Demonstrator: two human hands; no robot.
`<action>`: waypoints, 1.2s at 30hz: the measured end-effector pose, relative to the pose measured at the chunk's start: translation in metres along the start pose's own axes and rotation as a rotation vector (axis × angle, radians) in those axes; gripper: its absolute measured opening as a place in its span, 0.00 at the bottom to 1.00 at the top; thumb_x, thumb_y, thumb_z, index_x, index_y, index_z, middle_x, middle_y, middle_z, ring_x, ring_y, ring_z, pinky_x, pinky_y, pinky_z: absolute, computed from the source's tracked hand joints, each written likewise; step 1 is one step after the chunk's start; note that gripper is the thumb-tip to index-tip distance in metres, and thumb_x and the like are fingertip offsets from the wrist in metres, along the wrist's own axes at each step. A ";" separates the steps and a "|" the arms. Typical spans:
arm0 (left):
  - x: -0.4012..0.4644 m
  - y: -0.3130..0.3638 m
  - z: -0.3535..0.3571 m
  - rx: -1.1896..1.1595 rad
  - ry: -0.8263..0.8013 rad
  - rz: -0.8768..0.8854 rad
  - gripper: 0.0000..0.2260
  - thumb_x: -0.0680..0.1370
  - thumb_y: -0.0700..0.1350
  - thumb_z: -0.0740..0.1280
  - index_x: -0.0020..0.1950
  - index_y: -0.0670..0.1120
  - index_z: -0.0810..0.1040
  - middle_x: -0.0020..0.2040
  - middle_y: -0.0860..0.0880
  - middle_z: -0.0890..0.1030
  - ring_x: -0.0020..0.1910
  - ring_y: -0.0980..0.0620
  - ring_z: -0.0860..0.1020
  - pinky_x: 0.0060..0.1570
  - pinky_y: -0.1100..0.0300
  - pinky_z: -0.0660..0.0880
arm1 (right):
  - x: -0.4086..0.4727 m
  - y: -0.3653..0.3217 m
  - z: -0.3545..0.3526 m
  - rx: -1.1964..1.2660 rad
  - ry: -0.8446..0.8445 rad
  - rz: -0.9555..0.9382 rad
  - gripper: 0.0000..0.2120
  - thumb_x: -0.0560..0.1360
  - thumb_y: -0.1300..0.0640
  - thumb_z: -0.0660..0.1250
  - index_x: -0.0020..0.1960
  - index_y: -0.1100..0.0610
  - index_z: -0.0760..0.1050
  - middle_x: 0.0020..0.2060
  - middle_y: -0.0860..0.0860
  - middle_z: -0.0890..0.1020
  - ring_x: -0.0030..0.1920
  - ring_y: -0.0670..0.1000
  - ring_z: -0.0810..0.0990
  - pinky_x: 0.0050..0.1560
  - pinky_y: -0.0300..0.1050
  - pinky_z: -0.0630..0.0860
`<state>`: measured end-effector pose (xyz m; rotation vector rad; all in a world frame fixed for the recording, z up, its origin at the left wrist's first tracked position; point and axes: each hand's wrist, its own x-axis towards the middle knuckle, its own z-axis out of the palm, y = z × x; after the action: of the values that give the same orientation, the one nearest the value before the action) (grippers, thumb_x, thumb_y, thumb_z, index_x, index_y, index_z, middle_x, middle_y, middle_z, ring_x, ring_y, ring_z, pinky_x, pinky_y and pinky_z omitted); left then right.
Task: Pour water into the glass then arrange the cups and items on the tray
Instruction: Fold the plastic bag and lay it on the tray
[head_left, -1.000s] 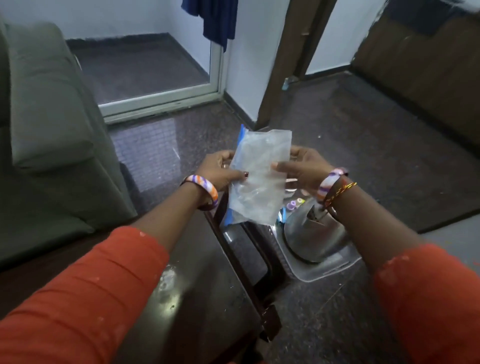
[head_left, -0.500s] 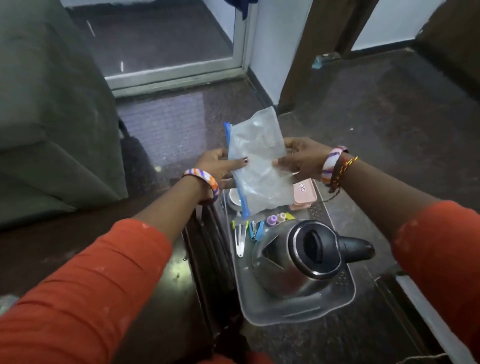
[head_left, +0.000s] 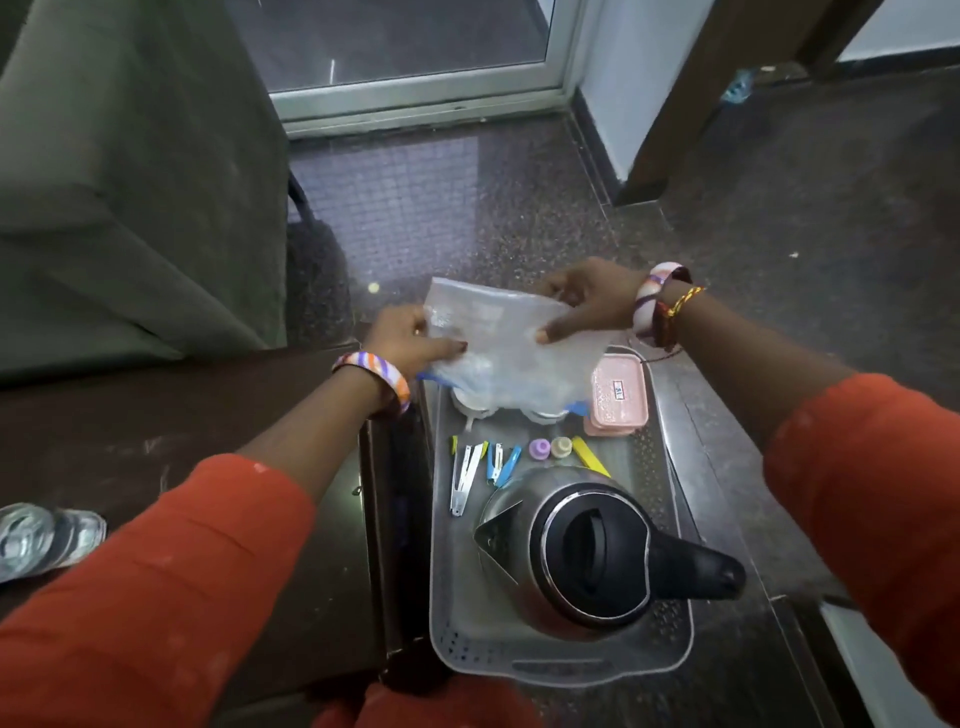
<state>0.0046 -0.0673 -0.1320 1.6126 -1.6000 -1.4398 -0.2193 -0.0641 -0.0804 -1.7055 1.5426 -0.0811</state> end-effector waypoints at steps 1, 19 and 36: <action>0.002 -0.003 -0.001 -0.084 0.011 -0.056 0.15 0.68 0.30 0.71 0.54 0.31 0.78 0.31 0.55 0.84 0.30 0.64 0.78 0.36 0.71 0.76 | -0.002 0.008 0.000 0.130 -0.002 0.043 0.12 0.69 0.57 0.74 0.51 0.53 0.78 0.39 0.50 0.80 0.31 0.38 0.78 0.32 0.30 0.77; 0.002 0.017 0.085 -0.073 -0.359 -0.080 0.14 0.72 0.30 0.68 0.57 0.31 0.76 0.41 0.46 0.80 0.24 0.66 0.77 0.27 0.75 0.74 | -0.091 0.096 0.032 0.673 0.205 0.472 0.08 0.68 0.66 0.72 0.40 0.54 0.77 0.34 0.49 0.80 0.36 0.48 0.79 0.28 0.38 0.80; 0.002 0.052 0.140 0.381 -0.693 0.136 0.14 0.73 0.36 0.68 0.59 0.35 0.74 0.36 0.50 0.77 0.32 0.61 0.77 0.26 0.73 0.73 | -0.152 0.097 0.096 -0.010 0.205 0.642 0.14 0.67 0.64 0.64 0.51 0.60 0.80 0.49 0.61 0.82 0.50 0.61 0.80 0.46 0.44 0.76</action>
<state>-0.1402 -0.0328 -0.1369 1.1958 -2.4383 -1.8174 -0.2830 0.1230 -0.1329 -1.1624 2.1758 0.0860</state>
